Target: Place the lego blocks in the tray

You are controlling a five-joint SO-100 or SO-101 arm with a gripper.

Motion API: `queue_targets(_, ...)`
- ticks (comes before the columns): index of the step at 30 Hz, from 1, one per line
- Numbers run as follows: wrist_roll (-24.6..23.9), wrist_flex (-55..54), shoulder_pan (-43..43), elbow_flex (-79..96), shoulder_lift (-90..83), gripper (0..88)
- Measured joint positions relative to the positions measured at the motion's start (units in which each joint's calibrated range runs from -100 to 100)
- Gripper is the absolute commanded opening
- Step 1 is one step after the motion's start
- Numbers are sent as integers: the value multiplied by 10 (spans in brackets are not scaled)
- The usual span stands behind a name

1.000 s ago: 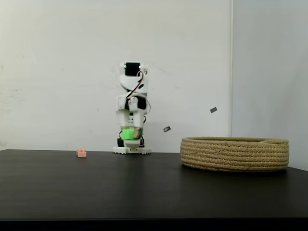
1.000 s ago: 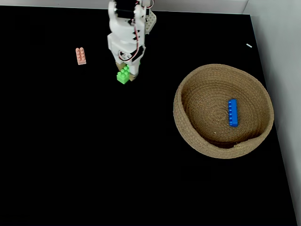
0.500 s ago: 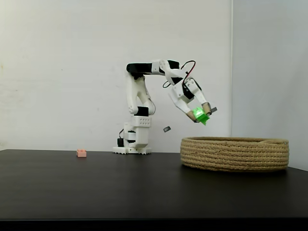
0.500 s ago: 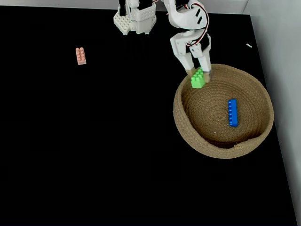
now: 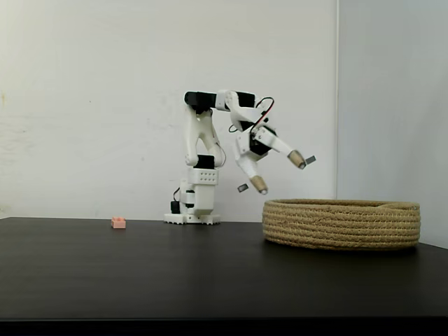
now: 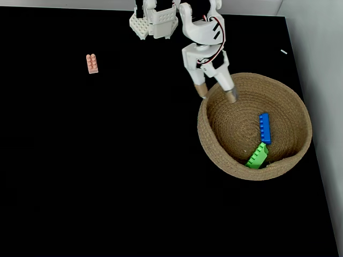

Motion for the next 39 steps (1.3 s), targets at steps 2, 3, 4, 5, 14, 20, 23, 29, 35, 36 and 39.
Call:
queue_targets(2, 29, 71, 51, 15, -10, 349)
queue_targets(3, 48, 99, 82, 27, -18, 350)
queue_targets(4, 67, 118, 115, 42, -25, 351)
queue_targets(5, 91, 130, 149, 56, -34, 351)
queue_targets(14, 372, 198, 458, 86, -75, 342)
queue_targets(20, 529, 215, 592, 13, 13, 336)
queue_targets(23, 580, 215, 634, -21, 72, 340)
queue_targets(29, 607, 208, 654, -86, 161, 344)
queue_targets(35, 610, 163, 665, -83, 177, 339)
queue_targets(36, 610, 153, 667, -77, 177, 339)
queue_targets(39, 610, 125, 672, -59, 179, 339)
